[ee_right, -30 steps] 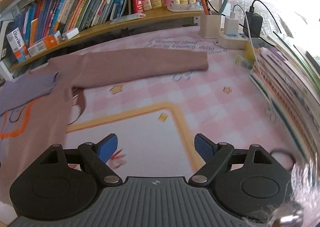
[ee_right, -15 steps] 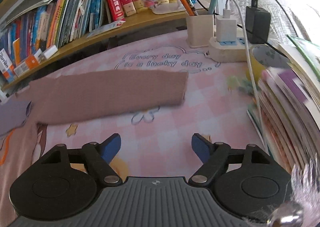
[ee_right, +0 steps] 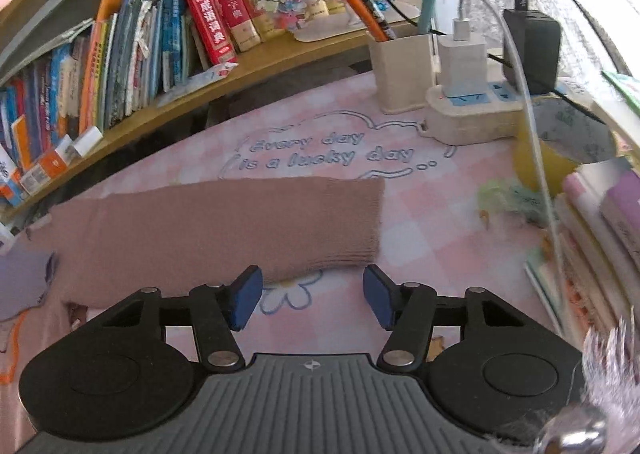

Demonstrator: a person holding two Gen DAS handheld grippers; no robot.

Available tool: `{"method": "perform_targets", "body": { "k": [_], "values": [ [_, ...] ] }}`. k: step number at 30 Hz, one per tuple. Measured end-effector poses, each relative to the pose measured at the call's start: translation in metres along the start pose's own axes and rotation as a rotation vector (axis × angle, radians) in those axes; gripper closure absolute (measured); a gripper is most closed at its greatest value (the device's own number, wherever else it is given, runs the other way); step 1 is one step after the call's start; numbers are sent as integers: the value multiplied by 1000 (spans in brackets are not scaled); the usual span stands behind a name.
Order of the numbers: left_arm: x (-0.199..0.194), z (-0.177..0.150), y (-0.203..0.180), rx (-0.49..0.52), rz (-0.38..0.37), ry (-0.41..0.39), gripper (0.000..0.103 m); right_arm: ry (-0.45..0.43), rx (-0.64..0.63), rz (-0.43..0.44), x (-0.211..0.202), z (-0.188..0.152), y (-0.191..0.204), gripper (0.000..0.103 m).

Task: Fold clothes
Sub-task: 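Grasp the pink sleeve cuff with the right gripper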

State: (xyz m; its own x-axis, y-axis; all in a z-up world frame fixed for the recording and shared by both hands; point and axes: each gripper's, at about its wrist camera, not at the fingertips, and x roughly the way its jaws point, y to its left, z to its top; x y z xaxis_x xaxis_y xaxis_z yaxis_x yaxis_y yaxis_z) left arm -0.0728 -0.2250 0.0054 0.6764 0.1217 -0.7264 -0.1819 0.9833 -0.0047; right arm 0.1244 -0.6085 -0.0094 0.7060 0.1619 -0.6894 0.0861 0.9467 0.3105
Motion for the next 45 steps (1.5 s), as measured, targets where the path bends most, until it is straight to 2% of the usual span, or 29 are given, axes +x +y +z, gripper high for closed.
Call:
{"method": "perform_targets", "body": {
  "k": [10, 14, 18, 20, 22, 26, 29, 36, 45],
  "values": [
    [-2, -6, 6, -34, 40, 26, 17, -30, 60, 110, 19, 8, 5, 52],
    [-3, -7, 4, -29, 43, 27, 17, -38, 120, 149, 24, 10, 3, 54],
    [-4, -6, 3, -21, 45, 22, 17, -54, 176, 135, 26, 13, -5, 61],
    [-5, -6, 4, -23, 48, 19, 17, -61, 204, 121, 25, 14, -11, 67],
    [-4, -5, 4, -26, 50, 18, 17, -58, 216, 112, 24, 14, -16, 79],
    [-2, -2, 2, -18, 46, 16, 17, -47, 210, 89, 24, 14, -17, 87],
    [-2, 0, 0, -5, 40, 10, 17, -34, 203, 87, 25, 14, -17, 97],
    [-3, 1, 8, -10, 34, -10, 17, -98, 187, 174, 12, 25, -9, 98],
    [0, -1, 28, -14, -18, -26, 17, -123, 186, 239, -11, 45, 31, 98]
  ]
}}
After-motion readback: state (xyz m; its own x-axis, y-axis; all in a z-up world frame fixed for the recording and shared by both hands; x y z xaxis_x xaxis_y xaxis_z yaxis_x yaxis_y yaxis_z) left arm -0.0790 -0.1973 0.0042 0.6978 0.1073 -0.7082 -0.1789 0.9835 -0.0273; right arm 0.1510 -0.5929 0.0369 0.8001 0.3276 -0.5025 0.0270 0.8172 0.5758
